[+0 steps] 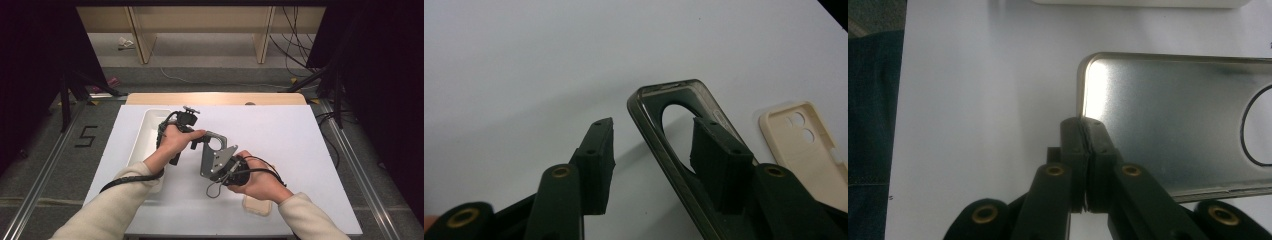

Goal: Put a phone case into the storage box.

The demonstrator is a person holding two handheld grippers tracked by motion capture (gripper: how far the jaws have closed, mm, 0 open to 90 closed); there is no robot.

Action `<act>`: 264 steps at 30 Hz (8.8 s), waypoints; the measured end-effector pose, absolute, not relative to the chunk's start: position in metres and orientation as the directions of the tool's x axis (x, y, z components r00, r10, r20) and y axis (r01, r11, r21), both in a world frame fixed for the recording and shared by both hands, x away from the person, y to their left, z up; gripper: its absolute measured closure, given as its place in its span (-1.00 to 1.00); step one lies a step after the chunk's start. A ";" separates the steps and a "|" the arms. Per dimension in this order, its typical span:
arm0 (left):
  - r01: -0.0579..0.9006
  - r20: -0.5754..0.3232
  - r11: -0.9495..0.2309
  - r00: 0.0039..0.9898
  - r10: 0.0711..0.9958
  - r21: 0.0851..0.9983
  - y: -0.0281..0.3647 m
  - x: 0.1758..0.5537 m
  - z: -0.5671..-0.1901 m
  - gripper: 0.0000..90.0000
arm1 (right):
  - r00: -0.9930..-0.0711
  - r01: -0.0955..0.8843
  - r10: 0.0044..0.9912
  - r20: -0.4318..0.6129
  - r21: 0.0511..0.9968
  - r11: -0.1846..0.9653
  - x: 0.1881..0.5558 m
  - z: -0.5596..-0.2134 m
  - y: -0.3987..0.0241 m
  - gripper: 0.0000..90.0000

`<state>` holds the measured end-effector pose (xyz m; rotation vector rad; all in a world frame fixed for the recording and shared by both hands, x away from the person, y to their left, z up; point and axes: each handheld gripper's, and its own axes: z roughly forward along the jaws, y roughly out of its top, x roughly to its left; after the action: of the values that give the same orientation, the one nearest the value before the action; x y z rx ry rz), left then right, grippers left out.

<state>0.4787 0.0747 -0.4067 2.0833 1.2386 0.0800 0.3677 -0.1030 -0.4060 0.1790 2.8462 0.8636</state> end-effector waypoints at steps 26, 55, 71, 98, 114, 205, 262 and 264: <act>0.802 -0.478 -0.102 0.447 0.757 0.588 0.068 0.472 -0.395 0.79 | -0.981 0.038 0.134 -0.140 0.539 0.841 0.365 -0.411 -0.097 0.99; 0.425 -0.244 -0.075 0.645 0.724 0.902 0.099 0.426 -0.398 0.83 | -0.909 0.126 0.364 -0.204 0.697 0.706 0.372 -0.418 -0.120 -0.41; 0.351 -0.197 -0.053 0.639 0.744 0.935 0.107 0.414 -0.392 0.83 | -0.888 0.195 0.445 -0.115 0.783 0.591 0.374 -0.415 -0.138 -0.62; 0.253 -0.199 0.051 0.607 0.769 0.966 0.143 0.414 -0.350 0.83 | -0.833 0.276 0.552 -0.028 0.844 0.460 0.375 -0.415 -0.156 -0.64; 0.222 -0.207 0.093 0.576 0.791 0.971 0.178 0.419 -0.331 0.83 | -0.817 0.298 0.577 -0.004 0.853 0.428 0.375 -0.415 -0.163 -0.64; 0.206 -0.145 0.042 0.515 0.845 0.978 0.248 0.475 -0.337 0.83 | -0.798 0.330 0.602 0.037 0.862 0.384 0.379 -0.416 -0.167 -0.64; 0.294 -0.160 0.018 0.466 0.870 0.956 0.248 0.523 -0.373 0.83 | -0.797 0.332 0.602 0.040 0.863 0.381 0.380 -0.416 -0.168 -0.64; 0.296 -0.159 0.017 0.465 0.871 0.955 0.248 0.523 -0.374 0.83 | -0.798 0.331 0.602 0.040 0.863 0.382 0.380 -0.416 -0.167 -0.64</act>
<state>0.5233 0.2482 -0.3738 1.5393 1.0570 0.6114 0.3800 -0.1675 -0.4161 0.8216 2.3645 1.3776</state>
